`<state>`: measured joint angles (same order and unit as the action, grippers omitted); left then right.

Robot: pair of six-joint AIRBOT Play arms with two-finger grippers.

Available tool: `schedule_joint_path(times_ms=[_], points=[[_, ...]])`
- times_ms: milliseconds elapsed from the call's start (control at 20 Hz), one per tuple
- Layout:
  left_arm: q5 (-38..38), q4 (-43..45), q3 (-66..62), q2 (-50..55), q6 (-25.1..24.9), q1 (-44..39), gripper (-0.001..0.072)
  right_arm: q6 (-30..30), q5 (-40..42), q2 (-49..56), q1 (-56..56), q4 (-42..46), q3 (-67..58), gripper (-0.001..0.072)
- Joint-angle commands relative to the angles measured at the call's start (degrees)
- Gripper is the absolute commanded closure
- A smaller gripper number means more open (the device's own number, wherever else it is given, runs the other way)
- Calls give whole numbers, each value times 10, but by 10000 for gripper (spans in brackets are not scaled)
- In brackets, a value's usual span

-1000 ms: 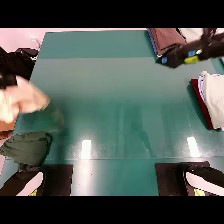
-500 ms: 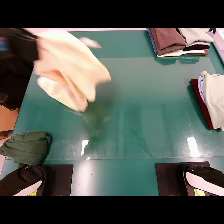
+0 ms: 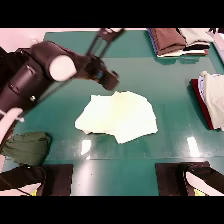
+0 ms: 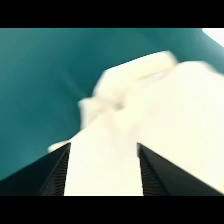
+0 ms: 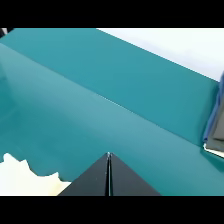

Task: Fold the shirts.

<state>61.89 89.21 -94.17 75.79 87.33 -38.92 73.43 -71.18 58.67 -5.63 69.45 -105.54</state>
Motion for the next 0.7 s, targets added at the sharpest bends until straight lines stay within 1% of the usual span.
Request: schedule_joint_path(times_ms=[0,100,200,300,450,550,650], points=[[82,-38,10,8,40,140,206,7,7,-25,27,8,34,699],[84,-102,50,8,41,230,205,7,7,-35,39,7,53,699],[83,-170,120,8,28,286,205,7,7,-40,47,6,66,699],[73,-207,204,8,7,304,205,7,9,-38,50,6,73,699],[46,-233,319,8,-7,304,205,7,5,-25,44,6,77,699],[43,-259,375,8,-11,304,205,7,7,-14,33,6,77,699],[43,-311,416,8,-49,304,205,7,7,0,17,6,77,699]])
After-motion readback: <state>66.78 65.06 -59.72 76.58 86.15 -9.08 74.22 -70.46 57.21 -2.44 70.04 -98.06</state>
